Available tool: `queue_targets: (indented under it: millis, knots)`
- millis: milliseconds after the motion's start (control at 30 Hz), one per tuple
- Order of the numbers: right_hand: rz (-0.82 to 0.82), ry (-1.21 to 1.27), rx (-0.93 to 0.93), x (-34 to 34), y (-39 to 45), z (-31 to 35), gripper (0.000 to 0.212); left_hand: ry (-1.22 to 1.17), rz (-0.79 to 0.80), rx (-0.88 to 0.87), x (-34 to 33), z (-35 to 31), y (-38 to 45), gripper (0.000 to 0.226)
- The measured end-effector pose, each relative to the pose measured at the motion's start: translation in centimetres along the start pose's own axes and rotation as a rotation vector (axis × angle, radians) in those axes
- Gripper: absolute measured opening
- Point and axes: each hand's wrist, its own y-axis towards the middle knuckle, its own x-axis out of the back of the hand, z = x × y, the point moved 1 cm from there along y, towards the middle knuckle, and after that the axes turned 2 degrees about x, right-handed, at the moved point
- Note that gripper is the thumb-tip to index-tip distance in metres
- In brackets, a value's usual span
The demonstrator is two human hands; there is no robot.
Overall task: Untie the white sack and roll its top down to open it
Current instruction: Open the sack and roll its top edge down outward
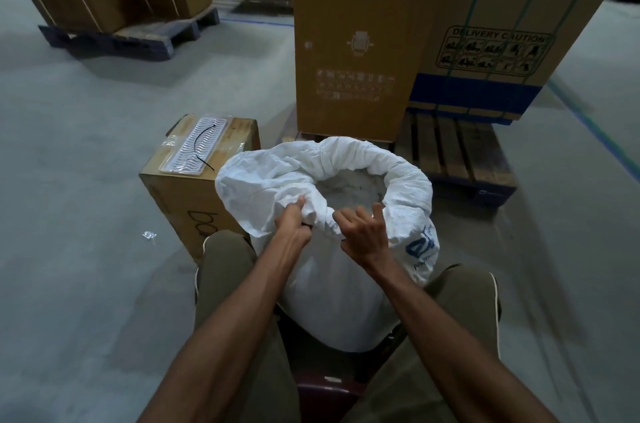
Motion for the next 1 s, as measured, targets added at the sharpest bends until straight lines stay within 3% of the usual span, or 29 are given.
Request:
queue_targets:
  millis: [67, 133, 233, 300, 433, 500, 567, 667, 767, 867, 933, 1000]
  knots:
    - [0.066, 0.050, -0.040, 0.4, 0.3, -0.2, 0.039, -0.052, 0.005, 0.021, -0.9, -0.3, 0.0, 0.018]
    - [0.200, 0.152, -0.133, 1.2, 1.0, -0.9, 0.041, -0.168, -0.048, 0.009, -1.3, -0.8, -0.4, 0.025]
    - [0.504, 0.431, -0.204, 2.7, 2.4, -1.7, 0.071, -0.197, -0.086, 0.023, -1.6, -1.1, -1.0, 0.011]
    - [0.653, 0.531, -0.196, 3.4, 3.4, -1.6, 0.084, -0.144, -0.111, 0.023, -1.6, -1.1, -1.8, 0.019]
    - [0.837, 0.837, -0.197, 4.1, 5.0, -0.8, 0.075, -0.067, 0.028, 0.004, -0.8, -1.6, -2.3, 0.026]
    - [0.755, 0.909, -0.222, 3.8, 5.1, -0.3, 0.053, -0.073, 0.123, 0.003, -0.2, -1.9, -2.2, 0.033]
    - [0.528, 0.823, -0.268, 2.9, 4.6, -0.1, 0.030, -0.076, 0.236, 0.008, 0.0, -2.3, -2.1, 0.035]
    - [0.281, 0.677, -0.344, 1.8, 3.2, 0.4, 0.029, 0.060, 0.285, 0.036, -0.4, -2.7, -1.8, 0.047]
    - [0.129, 0.393, -0.281, 1.2, 2.0, 1.5, 0.020, 0.113, 0.071, 0.046, -0.7, -2.6, -1.3, 0.053]
    - [0.094, 0.164, -0.121, 0.3, 0.8, 3.4, 0.029, 0.106, -0.104, -0.012, -0.9, -2.2, -0.7, 0.067]
    - [0.058, 0.091, -0.059, 0.1, 0.0, 4.1, 0.033, 0.066, -0.135, -0.011, -1.1, -1.7, 0.0, 0.056]
    - [0.056, 0.151, -0.086, 0.1, -0.1, 3.7, 0.032, 0.104, -0.048, -0.013, -1.6, -1.6, -0.3, 0.053]
